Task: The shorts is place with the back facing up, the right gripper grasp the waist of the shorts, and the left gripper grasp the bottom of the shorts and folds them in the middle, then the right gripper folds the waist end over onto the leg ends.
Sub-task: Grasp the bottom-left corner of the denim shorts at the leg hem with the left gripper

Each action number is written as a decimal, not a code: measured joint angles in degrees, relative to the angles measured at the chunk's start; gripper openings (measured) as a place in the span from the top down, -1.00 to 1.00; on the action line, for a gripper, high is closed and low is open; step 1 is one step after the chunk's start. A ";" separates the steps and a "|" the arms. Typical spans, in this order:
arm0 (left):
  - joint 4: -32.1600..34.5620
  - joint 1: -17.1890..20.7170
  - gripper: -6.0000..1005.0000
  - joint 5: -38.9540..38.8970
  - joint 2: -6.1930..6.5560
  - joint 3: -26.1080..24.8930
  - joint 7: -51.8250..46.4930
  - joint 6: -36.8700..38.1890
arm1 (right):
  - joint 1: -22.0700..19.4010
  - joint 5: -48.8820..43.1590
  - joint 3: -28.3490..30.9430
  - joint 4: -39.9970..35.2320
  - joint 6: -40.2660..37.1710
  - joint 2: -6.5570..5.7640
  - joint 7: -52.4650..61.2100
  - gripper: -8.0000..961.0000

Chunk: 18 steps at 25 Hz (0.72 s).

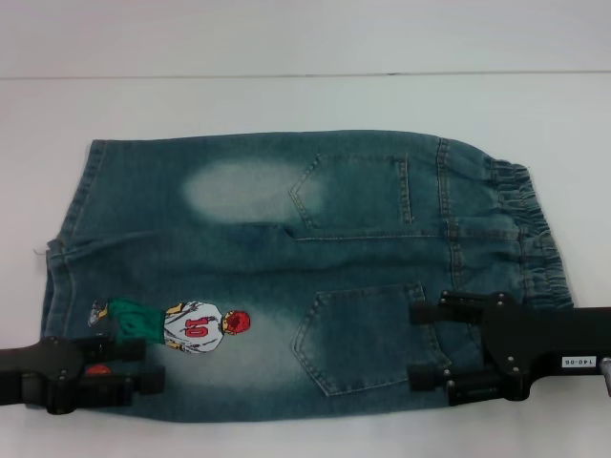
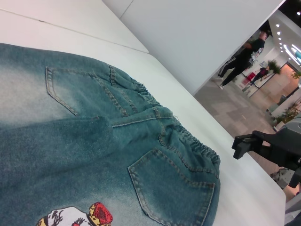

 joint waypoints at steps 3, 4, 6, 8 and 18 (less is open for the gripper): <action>0.00 0.00 -0.64 0.00 -0.02 -0.02 0.26 -0.03 | 0.00 -0.02 0.00 0.00 0.02 0.02 0.00 -0.93; 0.00 0.00 -0.64 0.00 -0.04 -0.02 0.32 -0.03 | 0.00 -0.03 0.00 0.00 0.02 0.03 0.00 -0.93; 0.00 -0.01 -0.64 0.00 -0.06 -0.03 0.40 -0.03 | 0.00 -0.04 0.00 0.00 0.02 0.03 0.00 -0.93; 0.00 -0.01 -0.64 0.00 -0.08 -0.11 0.40 -0.03 | 0.04 -0.04 -0.04 0.00 0.02 0.03 0.00 -0.93; 2.96 -0.17 -0.64 -0.09 0.43 -0.36 -5.66 1.08 | 0.00 -0.04 -0.16 -0.07 0.02 0.02 0.23 -0.93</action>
